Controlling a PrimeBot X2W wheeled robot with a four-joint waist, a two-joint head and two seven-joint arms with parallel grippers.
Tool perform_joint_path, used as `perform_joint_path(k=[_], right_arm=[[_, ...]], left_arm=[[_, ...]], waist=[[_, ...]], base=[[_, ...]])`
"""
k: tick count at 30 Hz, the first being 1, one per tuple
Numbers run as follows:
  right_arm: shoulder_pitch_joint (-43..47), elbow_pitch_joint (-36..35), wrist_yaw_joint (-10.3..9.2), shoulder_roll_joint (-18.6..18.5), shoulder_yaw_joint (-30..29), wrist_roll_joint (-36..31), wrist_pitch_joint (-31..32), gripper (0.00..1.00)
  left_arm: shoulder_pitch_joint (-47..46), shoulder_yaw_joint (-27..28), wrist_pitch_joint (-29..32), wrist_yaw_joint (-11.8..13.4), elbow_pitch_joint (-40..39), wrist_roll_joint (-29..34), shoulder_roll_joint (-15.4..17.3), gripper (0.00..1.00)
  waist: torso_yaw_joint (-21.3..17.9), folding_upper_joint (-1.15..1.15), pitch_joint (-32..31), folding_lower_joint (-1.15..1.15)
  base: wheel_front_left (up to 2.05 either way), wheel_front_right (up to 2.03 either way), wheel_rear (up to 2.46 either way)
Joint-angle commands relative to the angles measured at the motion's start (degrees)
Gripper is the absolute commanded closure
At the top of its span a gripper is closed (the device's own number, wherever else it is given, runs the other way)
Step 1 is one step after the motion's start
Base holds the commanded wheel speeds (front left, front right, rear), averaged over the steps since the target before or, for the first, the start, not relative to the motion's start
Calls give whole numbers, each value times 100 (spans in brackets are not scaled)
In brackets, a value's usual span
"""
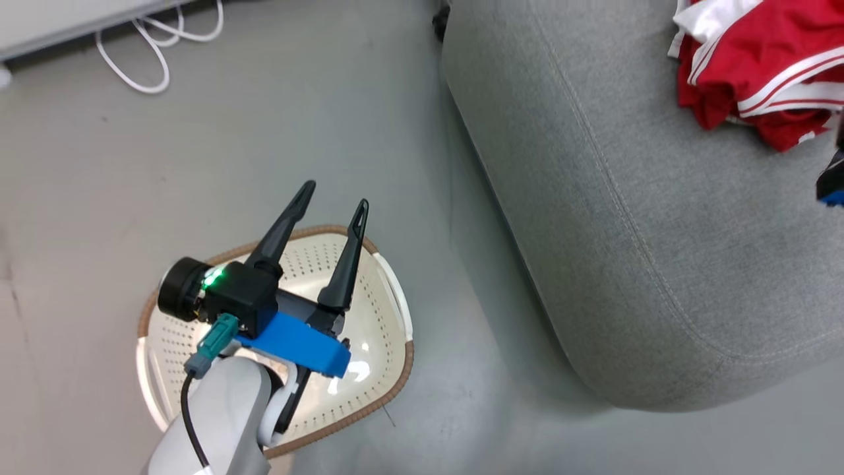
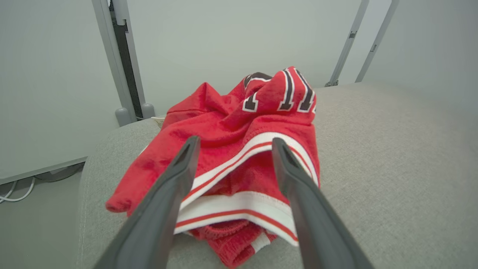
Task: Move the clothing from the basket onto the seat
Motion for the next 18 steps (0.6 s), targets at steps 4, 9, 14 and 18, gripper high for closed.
perform_joint_path(k=[4,9,14,18], right_arm=[[448,-231,1,88,94,-109,30,0],[1001,-701,1,200,221,-171,175,0],[1588,-1373,1,364,252,-186,298,0],[2077,-1924,1,547,275,-270,428,0]], left_arm=[[250,186,-26,-61,112,47,-163,0],[546,441,-27,-128,256,53,-383,0],[833,686,-27,-167,341,100,-521,0],[1044,900,-27,-183,380,145,-611,0]], waist=[[169,0,-535,1],[331,0,-953,1],[520,0,-1300,1],[663,0,-1540,1]], base=[[0,0,0],[0,0,0],[0,0,0],[0,0,0]])
